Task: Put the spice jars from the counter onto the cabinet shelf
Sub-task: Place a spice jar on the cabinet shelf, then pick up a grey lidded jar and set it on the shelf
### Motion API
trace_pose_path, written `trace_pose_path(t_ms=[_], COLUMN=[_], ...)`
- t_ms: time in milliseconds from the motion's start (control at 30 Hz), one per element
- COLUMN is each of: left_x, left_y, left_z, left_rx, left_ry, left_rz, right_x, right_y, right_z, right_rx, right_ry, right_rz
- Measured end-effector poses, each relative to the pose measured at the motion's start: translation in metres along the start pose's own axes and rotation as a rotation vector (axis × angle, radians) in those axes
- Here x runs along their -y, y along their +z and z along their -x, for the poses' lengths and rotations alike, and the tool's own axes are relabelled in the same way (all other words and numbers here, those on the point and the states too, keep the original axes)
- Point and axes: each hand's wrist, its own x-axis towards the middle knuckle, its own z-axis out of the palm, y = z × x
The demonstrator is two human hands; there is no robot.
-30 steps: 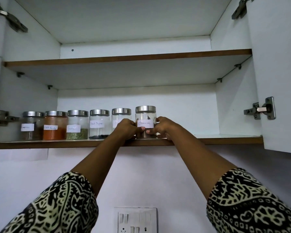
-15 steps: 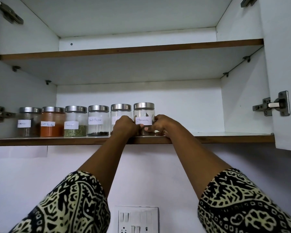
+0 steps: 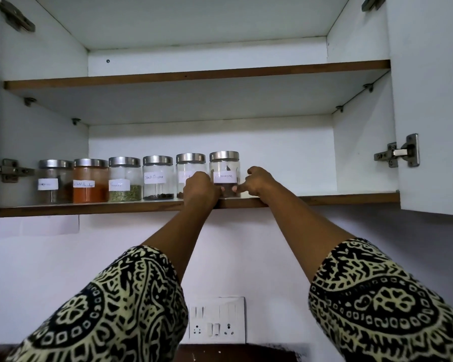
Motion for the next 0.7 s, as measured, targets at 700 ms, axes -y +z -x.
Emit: trace_pose_path(t_ms=[700], left_x=[0.206], left_y=[-0.010], left_z=[0.347], left_rx=[0.489], left_ry=[-0.042], left_rz=[0.531], right_x=[-0.139], right_y=[0.156], right_z=[0.380], right_rx=[0.080], right_ry=[0.288], right_rz=[-0.298])
